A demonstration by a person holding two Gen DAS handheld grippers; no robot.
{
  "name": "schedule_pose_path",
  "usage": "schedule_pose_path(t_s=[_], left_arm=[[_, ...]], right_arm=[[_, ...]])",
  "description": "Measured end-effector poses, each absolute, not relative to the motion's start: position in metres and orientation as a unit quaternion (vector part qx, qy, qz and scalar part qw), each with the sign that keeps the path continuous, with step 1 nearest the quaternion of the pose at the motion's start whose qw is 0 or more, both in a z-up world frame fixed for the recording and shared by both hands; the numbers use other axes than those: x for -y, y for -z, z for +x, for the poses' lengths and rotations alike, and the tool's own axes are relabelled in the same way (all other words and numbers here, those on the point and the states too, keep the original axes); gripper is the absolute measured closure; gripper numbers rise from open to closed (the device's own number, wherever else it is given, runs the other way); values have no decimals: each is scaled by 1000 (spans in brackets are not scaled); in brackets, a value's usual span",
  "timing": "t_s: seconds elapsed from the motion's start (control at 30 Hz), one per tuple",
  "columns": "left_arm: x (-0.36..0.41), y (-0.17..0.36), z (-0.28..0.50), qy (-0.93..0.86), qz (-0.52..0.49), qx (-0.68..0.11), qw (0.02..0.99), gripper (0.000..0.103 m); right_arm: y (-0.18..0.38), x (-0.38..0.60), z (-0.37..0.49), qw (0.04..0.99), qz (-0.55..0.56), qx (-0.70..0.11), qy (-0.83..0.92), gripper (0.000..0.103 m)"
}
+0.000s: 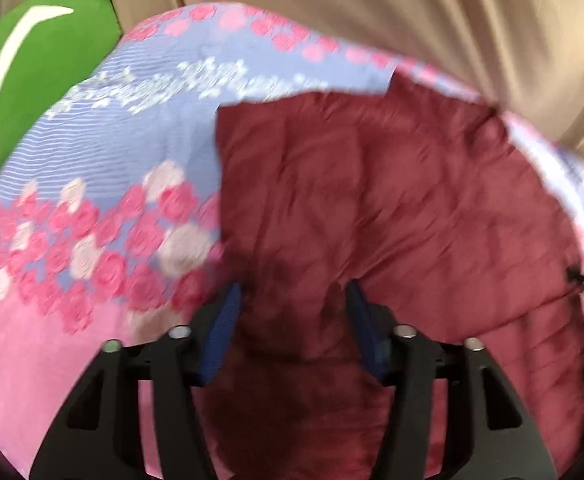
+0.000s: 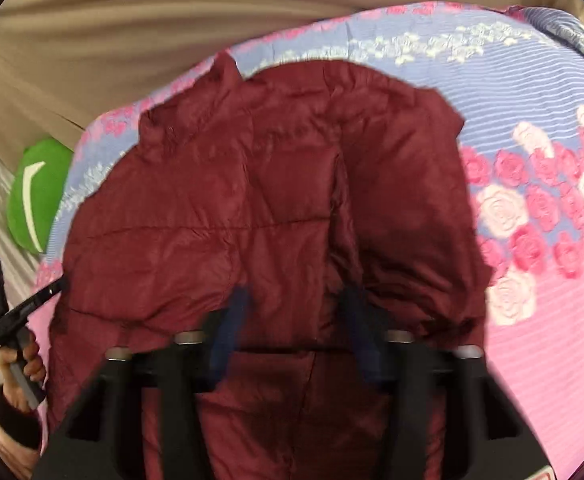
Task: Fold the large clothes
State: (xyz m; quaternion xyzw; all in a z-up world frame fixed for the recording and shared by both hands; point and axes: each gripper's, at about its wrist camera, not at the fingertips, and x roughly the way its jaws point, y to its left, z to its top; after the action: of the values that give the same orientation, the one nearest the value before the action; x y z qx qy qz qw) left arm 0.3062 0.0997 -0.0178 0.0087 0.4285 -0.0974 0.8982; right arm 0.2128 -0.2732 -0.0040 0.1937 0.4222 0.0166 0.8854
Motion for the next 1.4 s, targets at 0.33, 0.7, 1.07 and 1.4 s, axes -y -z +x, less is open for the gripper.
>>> schedule_pose_path(t_s=[0.33,0.7,1.07,1.4], left_arm=[[-102,30,308,67,24,-429,900,76],[-159,-4,232,107,-56,-428,895,41],[-218,16,69,140,-118,-474,861,21],[-212,38,16,181,-183,-485,836,32]], right_arm=[[17,272,214,891,155,-423,52,103],[-28,280,103,903,157,-395,64,50],[7,268,-107,880,210,-426,15,35],[31,242,-146,877,265,-396,-57,35]])
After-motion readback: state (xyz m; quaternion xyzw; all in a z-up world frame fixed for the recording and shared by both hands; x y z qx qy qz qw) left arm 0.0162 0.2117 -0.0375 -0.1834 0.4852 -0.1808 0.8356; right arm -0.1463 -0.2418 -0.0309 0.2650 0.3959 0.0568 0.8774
